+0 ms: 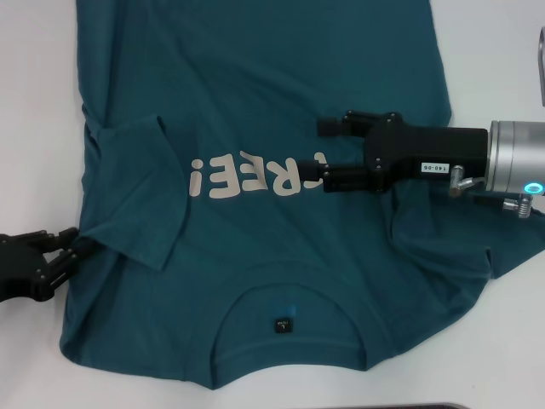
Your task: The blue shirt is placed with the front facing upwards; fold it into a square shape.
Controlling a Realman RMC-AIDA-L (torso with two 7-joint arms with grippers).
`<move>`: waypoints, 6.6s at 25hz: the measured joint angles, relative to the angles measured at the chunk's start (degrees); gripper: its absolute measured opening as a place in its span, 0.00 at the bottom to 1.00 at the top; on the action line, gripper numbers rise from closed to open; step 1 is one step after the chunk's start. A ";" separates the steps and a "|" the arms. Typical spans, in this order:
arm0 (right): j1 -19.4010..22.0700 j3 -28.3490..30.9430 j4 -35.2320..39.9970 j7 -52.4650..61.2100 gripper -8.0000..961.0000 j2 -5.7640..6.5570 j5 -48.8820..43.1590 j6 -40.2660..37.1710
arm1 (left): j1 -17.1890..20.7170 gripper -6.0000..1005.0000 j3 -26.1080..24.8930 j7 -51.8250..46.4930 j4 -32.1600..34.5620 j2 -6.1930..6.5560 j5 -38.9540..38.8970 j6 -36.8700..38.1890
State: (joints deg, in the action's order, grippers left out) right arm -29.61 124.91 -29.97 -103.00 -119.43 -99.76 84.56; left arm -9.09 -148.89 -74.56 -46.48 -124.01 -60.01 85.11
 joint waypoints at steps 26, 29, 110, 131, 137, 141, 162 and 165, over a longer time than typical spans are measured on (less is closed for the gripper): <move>0.00 -0.07 0.00 -0.27 0.94 0.00 0.00 -0.48 | -4.42 0.01 1.09 -2.52 6.13 0.07 0.99 8.13; -0.08 -0.16 0.00 -0.27 0.94 0.00 0.00 -0.53 | -4.89 0.01 2.30 -3.26 7.20 0.11 1.67 7.96; 11.83 28.13 -19.43 37.88 0.93 8.72 -32.39 14.89 | -12.55 0.88 4.44 -6.99 9.87 -0.03 -3.72 8.53; 7.95 27.80 -16.95 37.89 0.93 5.90 -36.28 10.07 | -12.71 0.88 4.49 -6.99 10.56 0.00 -3.71 8.30; 7.51 27.83 -16.77 38.03 0.93 5.89 -36.16 10.53 | -12.71 0.88 4.48 -6.99 10.54 0.00 -3.71 8.11; 6.73 27.84 -15.80 38.08 0.93 5.95 -36.25 10.12 | -12.70 0.88 4.48 -6.99 10.53 0.00 -3.71 8.07; 5.75 26.36 -13.94 41.17 0.48 6.23 -36.39 8.19 | -12.54 0.88 4.48 -6.12 10.54 0.18 -3.71 7.34; 5.75 26.35 -13.94 41.32 0.29 6.24 -36.41 8.10 | -12.57 0.88 4.48 -6.11 10.54 0.18 -3.71 7.34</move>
State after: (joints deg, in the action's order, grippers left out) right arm -23.87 151.26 -43.92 -61.68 -113.19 -136.16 92.66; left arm -21.66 -144.41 -80.68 -35.94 -123.83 -63.72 92.44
